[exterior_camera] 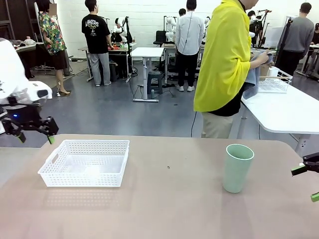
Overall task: Clean and organize the cups into the basket.
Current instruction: Pick up the Organizing basket and move it to the center of the table, then pick up the Reusable plastic cup from the right side of the table and place it inside the Organizing basket.
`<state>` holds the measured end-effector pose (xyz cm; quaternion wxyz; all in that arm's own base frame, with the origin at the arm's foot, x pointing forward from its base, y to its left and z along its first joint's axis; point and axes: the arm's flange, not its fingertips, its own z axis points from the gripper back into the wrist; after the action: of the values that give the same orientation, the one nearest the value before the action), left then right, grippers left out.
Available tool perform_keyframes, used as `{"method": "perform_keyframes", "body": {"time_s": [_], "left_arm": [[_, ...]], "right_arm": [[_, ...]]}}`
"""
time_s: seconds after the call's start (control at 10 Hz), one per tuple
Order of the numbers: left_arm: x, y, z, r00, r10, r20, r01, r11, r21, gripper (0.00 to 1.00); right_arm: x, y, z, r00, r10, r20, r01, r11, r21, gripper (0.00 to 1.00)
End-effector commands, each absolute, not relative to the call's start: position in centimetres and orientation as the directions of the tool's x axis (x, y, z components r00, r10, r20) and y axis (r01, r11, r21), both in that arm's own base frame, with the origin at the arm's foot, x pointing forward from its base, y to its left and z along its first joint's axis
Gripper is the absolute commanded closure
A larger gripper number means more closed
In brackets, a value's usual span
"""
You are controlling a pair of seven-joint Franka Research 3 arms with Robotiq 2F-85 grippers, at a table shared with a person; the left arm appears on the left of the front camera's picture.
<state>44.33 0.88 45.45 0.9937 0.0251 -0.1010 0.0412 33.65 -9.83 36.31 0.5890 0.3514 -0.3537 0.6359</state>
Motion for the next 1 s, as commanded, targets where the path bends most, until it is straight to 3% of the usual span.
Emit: {"method": "perform_keyframes", "body": {"time_s": [0.0, 0.2, 0.6, 0.7, 0.8, 0.9], "left_arm": [[46.8, -0.2, 44.2, 0.981, 0.12, 0.151, -0.127, 0.991, 0.034, 0.0], [46.9, 0.6, 43.2, 0.981, 0.132, 0.145, -0.144, 0.986, 0.08, 0.0], [46.8, 0.1, 42.8, 0.984, 0.106, 0.145, -0.113, 0.993, 0.045, 0.0], [47.2, 0.5, 42.4, 0.991, 0.042, 0.124, -0.036, 0.998, -0.055, 0.0], [47.5, 0.5, 42.1, 0.99, 0.046, 0.13, -0.041, 0.998, -0.039, 0.0], [47.5, 0.5, 42.0, 0.987, 0.05, 0.154, -0.046, 0.999, -0.027, 0.0]], "right_arm": [[35.5, -8.9, 35.4, -0.081, 0.484, 0.871, -0.996, -0.082, -0.047, 0.0], [34.3, -9.4, 35.8, -0.062, 0.497, 0.865, -0.997, -0.07, -0.031, 0.0], [34.7, -9.3, 35.5, -0.056, 0.499, 0.865, -0.997, -0.072, -0.023, 0.0], [34.9, -8.5, 35.1, -0.248, 0.448, 0.859, -0.967, -0.173, -0.189, 0.0], [35.7, -7.6, 34.4, -0.306, 0.43, 0.849, -0.951, -0.169, -0.257, 0.0], [36.8, -6.7, 33.5, -0.252, 0.463, 0.85, -0.967, -0.089, -0.238, 0.0]]}}
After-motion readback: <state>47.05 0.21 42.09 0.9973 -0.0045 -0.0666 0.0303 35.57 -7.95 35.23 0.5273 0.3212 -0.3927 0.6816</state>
